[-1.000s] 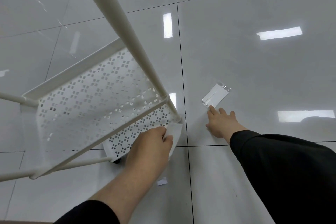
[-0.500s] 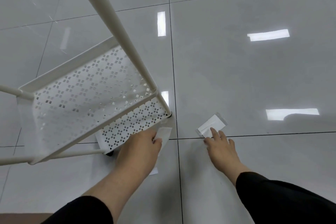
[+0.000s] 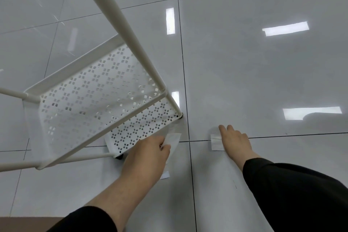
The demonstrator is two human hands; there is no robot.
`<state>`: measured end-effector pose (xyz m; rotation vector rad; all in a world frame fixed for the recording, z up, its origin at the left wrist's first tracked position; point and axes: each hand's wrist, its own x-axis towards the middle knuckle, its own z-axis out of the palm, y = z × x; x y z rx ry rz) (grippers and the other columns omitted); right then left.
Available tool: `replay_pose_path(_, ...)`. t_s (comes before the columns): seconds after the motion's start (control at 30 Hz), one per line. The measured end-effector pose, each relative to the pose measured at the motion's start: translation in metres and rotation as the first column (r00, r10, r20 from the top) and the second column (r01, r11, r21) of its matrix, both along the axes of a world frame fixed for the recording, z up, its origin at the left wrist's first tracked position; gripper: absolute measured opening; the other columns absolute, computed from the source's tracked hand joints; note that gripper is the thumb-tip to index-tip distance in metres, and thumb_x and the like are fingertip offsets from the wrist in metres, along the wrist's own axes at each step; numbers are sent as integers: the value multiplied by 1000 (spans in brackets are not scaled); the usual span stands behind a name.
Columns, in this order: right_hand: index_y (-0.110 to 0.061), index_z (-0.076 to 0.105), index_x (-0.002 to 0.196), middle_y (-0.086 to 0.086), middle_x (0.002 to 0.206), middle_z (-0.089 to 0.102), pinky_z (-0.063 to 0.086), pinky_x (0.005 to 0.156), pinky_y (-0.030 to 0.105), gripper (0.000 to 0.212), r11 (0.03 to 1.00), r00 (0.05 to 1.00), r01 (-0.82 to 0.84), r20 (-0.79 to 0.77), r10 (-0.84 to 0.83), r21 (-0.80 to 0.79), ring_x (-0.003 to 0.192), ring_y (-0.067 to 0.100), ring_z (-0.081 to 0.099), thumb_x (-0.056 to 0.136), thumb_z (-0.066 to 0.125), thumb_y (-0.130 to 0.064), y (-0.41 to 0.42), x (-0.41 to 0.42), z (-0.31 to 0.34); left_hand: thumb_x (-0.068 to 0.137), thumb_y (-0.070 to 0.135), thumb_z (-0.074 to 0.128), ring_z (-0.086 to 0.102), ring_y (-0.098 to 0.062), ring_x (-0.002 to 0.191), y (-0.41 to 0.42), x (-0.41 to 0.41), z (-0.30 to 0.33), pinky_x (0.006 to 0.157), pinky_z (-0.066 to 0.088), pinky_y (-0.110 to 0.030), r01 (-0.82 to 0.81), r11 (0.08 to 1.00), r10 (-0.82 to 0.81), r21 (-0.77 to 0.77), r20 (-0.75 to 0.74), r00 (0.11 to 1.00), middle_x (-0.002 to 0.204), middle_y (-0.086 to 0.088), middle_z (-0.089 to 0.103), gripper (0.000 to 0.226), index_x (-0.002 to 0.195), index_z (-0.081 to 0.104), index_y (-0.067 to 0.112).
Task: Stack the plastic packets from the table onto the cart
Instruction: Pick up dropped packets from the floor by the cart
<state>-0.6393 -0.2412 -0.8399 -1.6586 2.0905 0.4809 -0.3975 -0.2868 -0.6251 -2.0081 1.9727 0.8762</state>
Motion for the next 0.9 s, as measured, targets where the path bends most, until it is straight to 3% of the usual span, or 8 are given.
replay_pose_path(0.2, -23, 59, 105, -1, 105, 52, 33, 80, 37, 18, 999, 996, 38, -84, -37, 20, 100, 23, 51, 88, 57, -16, 13, 1, 1, 98, 31, 54, 46, -16, 59, 1, 2, -1, 57, 36, -31, -17, 1000, 17, -4, -11, 1000, 66, -8, 59, 32, 75, 55, 8)
replay_pose_path(0.27, -21, 56, 89, -3, 94, 51, 33, 75, 37, 12, 986, 988, 146, 63, -142, -76, 92, 24, 50, 96, 55, -30, 9, 3, 7, 98, 30, 55, 42, -16, 58, 1, 0, 3, 56, 33, -32, -37, 999, 37, 1, -26, 999, 61, -3, 50, 36, 70, 48, 9)
replay_pose_path(0.3, -19, 51, 82, -3, 86, 51, 34, 70, 36, 24, 955, 942, 276, 231, -245, -112, 84, 23, 50, 99, 53, -36, 7, 5, 16, 98, 29, 55, 40, -16, 57, 1, -1, 5, 56, 32, -32, -50, 999, 50, 4, -32, 998, 59, -1, 45, 38, 67, 44, 11)
replay_pose_path(0.4, -8, 47, 79, -3, 70, 46, 32, 58, 33, 38, 766, 517, 642, 751, -412, -22, 67, 18, 43, 102, 51, -38, -1, 22, 71, 100, 28, 55, 31, -14, 56, 1, -6, 18, 55, 25, -33, -124, 992, 124, 6, -67, 990, 57, 3, 34, 44, 64, 33, 15)
replay_pose_path(0.53, -19, 65, 96, -15, 80, 67, 44, 64, 13, 20, 758, 158, 646, 956, -248, 90, 73, 1, 60, 105, 51, -29, 5, 47, 170, 104, 29, 51, 30, -15, 57, 1, -19, 44, 58, 24, -32, -286, 958, 277, -2, -239, 931, 60, 3, 33, 44, 66, 33, 16)
replay_pose_path(0.63, -21, 66, 111, -9, 100, 73, 49, 75, 13, 16, 817, 78, 562, 974, -211, 132, 92, 3, 68, 102, 55, -28, 16, 58, 218, 105, 33, 46, 53, -24, 62, 7, -30, 69, 62, 44, -35, -408, 907, 412, 104, -425, 806, 68, -6, 55, 37, 73, 51, 14)
replay_pose_path(0.73, -22, 60, 113, -8, 101, 73, 53, 79, 21, 14, 821, 23, 547, 978, -208, 162, 94, 8, 70, 100, 62, -21, 26, 68, 252, 105, 45, 42, 71, -28, 92, 23, -42, 101, 89, 56, -51, -450, 859, 504, 242, -547, 668, 94, -6, 74, 37, 96, 68, 20)
replay_pose_path(0.9, -36, 51, 128, -6, 89, 74, 53, 71, 21, 42, 822, -30, 554, 990, -138, 131, 84, 11, 71, 96, 68, -15, 30, 75, 323, 102, 22, 55, 71, -7, 83, 52, -44, 166, 75, 52, -22, -508, 847, 477, 157, -644, 598, 84, 11, 75, 17, 97, 71, 24)
